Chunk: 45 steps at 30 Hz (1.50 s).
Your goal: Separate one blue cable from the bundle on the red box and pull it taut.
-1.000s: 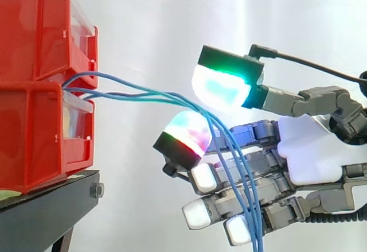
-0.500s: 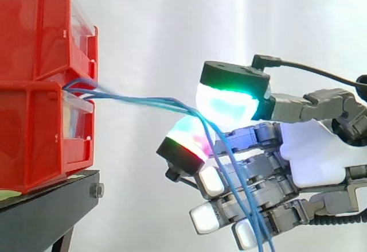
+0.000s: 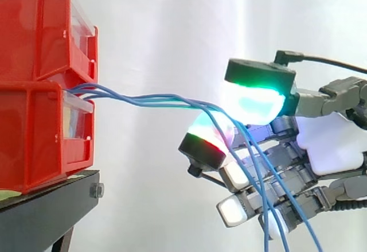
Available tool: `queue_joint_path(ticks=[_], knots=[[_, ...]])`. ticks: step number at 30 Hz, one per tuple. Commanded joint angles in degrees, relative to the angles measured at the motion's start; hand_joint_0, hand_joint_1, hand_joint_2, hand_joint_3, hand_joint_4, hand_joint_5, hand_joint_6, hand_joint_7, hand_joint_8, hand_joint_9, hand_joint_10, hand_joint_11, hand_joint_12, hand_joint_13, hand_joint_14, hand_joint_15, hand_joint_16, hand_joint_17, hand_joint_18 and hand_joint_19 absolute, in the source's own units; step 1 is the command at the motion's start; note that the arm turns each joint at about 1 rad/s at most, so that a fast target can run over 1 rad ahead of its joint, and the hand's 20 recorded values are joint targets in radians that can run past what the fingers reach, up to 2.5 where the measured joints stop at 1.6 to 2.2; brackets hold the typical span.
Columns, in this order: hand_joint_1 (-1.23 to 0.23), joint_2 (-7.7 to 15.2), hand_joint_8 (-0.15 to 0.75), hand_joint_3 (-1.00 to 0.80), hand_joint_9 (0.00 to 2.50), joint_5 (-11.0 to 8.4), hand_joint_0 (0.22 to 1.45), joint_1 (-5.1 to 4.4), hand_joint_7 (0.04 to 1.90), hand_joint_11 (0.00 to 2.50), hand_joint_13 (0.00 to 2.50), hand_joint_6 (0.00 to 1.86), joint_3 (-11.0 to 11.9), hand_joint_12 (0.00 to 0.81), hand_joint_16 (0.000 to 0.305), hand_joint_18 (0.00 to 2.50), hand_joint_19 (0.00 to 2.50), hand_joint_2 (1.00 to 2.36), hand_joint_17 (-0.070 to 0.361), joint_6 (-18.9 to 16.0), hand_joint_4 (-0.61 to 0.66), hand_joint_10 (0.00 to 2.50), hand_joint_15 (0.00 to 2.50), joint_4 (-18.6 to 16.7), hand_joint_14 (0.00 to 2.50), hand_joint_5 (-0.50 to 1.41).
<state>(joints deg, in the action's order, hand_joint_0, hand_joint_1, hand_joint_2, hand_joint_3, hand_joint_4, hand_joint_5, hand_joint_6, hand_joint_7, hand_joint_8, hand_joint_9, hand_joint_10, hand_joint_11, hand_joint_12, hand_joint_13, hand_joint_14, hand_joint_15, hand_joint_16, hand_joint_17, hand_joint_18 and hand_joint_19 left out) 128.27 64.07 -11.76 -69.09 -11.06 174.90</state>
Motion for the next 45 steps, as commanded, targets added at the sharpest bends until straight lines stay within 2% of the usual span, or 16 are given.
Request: queue_joint_path(ticks=[1, 4, 7, 10, 16, 19, 23, 26, 29, 33, 40, 45], knots=[[-0.76, 0.0, 0.317, -0.50, 0.95, 0.01, 0.53, -0.02, 0.96, 0.71, 0.86, 0.91, 0.0, 0.345, 0.043, 0.89, 0.54, 1.00, 0.097, 0.1, 0.07, 0.01, 0.46, 0.3, 0.01, -0.19], [-0.73, 0.0, 0.318, -0.50, 0.96, 0.01, 0.53, -0.02, 0.98, 0.70, 0.86, 0.91, 0.0, 0.345, 0.043, 0.88, 0.55, 1.00, 0.097, 0.1, 0.07, 0.01, 0.46, 0.3, 0.01, -0.18], [-0.73, 0.0, 0.312, -0.45, 0.97, -0.08, 0.59, 0.07, 1.00, 0.70, 0.85, 0.90, 0.0, 0.335, 0.041, 0.87, 0.57, 1.00, 0.092, 0.0, 0.05, 0.02, 0.46, 0.3, 0.01, -0.18], [-0.75, 0.0, 0.313, -0.37, 0.97, 0.01, 0.60, -0.02, 1.01, 0.71, 0.86, 0.90, 0.0, 0.332, 0.041, 0.87, 0.57, 1.01, 0.092, 0.1, 0.04, 0.01, 0.47, 0.3, 0.01, -0.18], [-0.84, 0.0, 0.317, -0.22, 0.97, 0.01, 0.65, -0.02, 1.06, 0.71, 0.87, 0.92, 0.0, 0.336, 0.041, 0.89, 0.55, 1.02, 0.092, 0.0, -0.07, 0.01, 0.44, 0.3, 0.01, -0.19], [-0.90, 0.0, 0.298, -0.18, 0.94, 0.01, 0.72, -0.02, 1.03, 0.71, 0.87, 0.93, 0.0, 0.338, 0.040, 0.89, 0.52, 1.02, 0.089, 0.0, -0.06, 0.01, 0.44, 0.2, 0.01, -0.21], [-0.91, 0.0, 0.286, -0.29, 0.92, 0.01, 0.77, -0.02, 0.98, 0.71, 0.86, 0.92, 0.0, 0.327, 0.039, 0.88, 0.51, 1.02, 0.087, 0.0, -0.04, 0.01, 0.44, 0.3, 0.01, -0.21], [-0.90, 0.0, 0.279, -0.43, 0.91, -0.08, 0.80, -0.02, 0.97, 0.71, 0.85, 0.92, 0.0, 0.320, 0.038, 0.87, 0.51, 1.01, 0.085, 0.0, -0.06, 0.01, 0.44, 0.2, 0.01, -0.21], [-0.89, 0.0, 0.272, -0.48, 0.91, -0.08, 0.82, 0.07, 0.97, 0.71, 0.85, 0.91, 0.0, 0.318, 0.037, 0.87, 0.52, 1.00, 0.084, 0.0, -0.08, 0.01, 0.44, 0.2, 0.01, -0.21], [-0.90, 0.0, 0.276, -0.50, 0.91, -0.08, 0.81, -0.02, 0.95, 0.72, 0.86, 0.91, 0.0, 0.317, 0.037, 0.89, 0.50, 1.00, 0.083, 0.0, -0.05, 0.01, 0.44, 0.3, 0.01, -0.20], [-0.93, 0.0, 0.286, -0.50, 0.92, -0.08, 0.70, -0.02, 0.96, 0.72, 0.87, 0.91, 0.0, 0.324, 0.037, 0.89, 0.51, 1.00, 0.084, -0.1, 0.00, 0.01, 0.45, 0.2, 0.01, -0.20], [-0.81, 0.0, 0.301, -0.50, 0.96, 0.01, 0.62, -0.02, 0.99, 0.73, 0.87, 0.90, 0.0, 0.325, 0.038, 0.88, 0.54, 1.00, 0.086, -0.1, 0.02, 0.01, 0.46, 0.3, 0.02, -0.18]])
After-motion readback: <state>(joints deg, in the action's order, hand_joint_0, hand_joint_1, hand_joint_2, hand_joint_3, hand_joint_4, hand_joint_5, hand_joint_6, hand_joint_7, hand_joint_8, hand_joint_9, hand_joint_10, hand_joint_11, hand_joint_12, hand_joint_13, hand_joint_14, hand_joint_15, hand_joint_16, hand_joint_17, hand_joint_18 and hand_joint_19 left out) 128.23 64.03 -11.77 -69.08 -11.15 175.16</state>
